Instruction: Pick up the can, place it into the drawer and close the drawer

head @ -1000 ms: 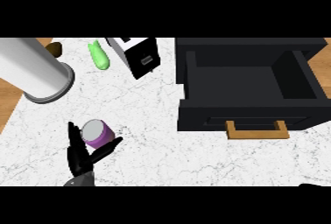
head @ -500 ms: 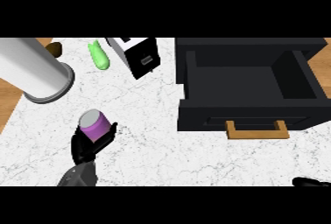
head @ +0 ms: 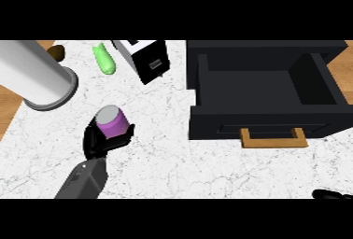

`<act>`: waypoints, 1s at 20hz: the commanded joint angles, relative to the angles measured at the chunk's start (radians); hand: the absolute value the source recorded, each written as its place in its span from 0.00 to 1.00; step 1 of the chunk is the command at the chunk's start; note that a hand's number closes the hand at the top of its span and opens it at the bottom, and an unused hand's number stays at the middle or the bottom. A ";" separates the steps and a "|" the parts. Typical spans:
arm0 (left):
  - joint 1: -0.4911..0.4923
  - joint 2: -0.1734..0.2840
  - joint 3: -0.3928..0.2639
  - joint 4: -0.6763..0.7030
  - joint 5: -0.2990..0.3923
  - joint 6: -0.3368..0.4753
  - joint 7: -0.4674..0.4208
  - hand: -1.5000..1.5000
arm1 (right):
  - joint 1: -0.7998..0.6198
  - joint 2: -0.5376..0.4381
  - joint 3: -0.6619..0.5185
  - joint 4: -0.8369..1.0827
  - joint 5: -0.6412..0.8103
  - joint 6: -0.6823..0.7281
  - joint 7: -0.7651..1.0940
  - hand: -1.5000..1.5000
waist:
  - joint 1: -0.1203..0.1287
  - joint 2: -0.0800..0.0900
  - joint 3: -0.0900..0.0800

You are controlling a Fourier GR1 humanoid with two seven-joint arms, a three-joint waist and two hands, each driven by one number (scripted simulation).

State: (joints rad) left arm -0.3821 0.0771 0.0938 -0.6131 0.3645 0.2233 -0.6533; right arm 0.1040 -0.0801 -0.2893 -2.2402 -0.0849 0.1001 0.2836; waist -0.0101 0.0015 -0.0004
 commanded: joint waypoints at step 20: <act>-0.406 -0.041 -0.154 -0.198 -0.124 -0.045 0.456 1.00 | 0.038 0.006 -0.025 -0.017 0.005 0.013 -0.030 0.00 | 0.003 -0.004 0.001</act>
State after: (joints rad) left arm -0.7086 0.0553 -0.0508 -0.7565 0.2497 0.1383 -0.3029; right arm 0.1112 -0.0851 -0.3137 -2.2586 -0.0784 0.0969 0.2869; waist -0.0023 -0.0035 0.0004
